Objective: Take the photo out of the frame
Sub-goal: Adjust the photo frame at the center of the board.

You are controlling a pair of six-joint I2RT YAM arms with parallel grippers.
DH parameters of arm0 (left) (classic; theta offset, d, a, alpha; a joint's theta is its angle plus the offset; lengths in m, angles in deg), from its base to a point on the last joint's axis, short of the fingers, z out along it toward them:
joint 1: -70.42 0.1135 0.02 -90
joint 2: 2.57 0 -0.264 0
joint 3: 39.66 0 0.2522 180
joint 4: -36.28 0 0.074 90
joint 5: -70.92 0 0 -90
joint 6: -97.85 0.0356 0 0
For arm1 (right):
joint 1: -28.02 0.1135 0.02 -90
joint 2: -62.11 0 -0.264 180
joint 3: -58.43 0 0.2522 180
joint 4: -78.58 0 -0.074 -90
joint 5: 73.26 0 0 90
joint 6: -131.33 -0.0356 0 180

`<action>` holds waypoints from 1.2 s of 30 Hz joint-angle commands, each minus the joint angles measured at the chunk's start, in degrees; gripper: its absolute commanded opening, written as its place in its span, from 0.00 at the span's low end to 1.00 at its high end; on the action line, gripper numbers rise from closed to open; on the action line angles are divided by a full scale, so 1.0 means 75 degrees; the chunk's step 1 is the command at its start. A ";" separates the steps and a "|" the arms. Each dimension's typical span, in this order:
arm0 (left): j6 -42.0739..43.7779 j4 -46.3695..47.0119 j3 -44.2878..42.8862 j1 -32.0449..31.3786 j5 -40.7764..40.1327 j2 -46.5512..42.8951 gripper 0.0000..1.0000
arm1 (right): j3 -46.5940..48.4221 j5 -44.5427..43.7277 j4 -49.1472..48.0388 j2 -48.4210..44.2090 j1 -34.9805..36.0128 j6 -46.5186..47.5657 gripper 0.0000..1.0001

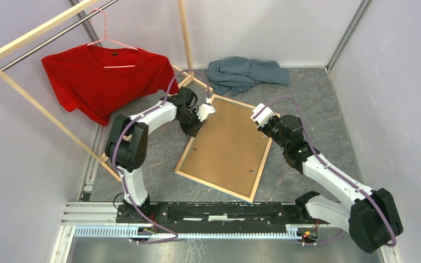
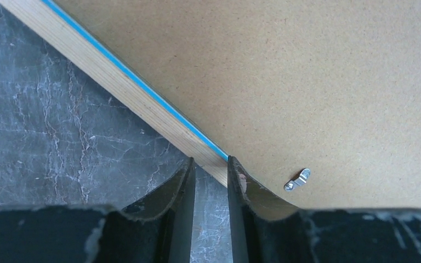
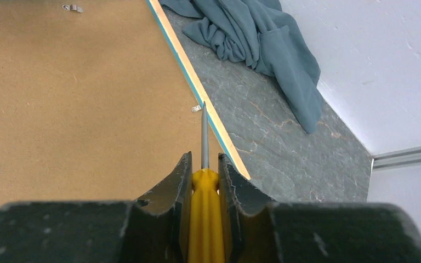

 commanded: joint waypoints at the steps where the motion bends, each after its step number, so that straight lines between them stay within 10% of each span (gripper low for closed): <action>1: 0.0678 -0.0764 -0.0033 -0.0349 0.0492 -0.0033 0.34 | 0.0030 0.0067 -0.0198 -0.0184 -0.0045 -0.0084 0.00; 36: -0.0711 0.0688 -0.1735 -0.0572 0.0571 0.1704 0.42 | 0.0382 -0.1410 -0.0084 0.0603 -0.0839 -0.0620 0.00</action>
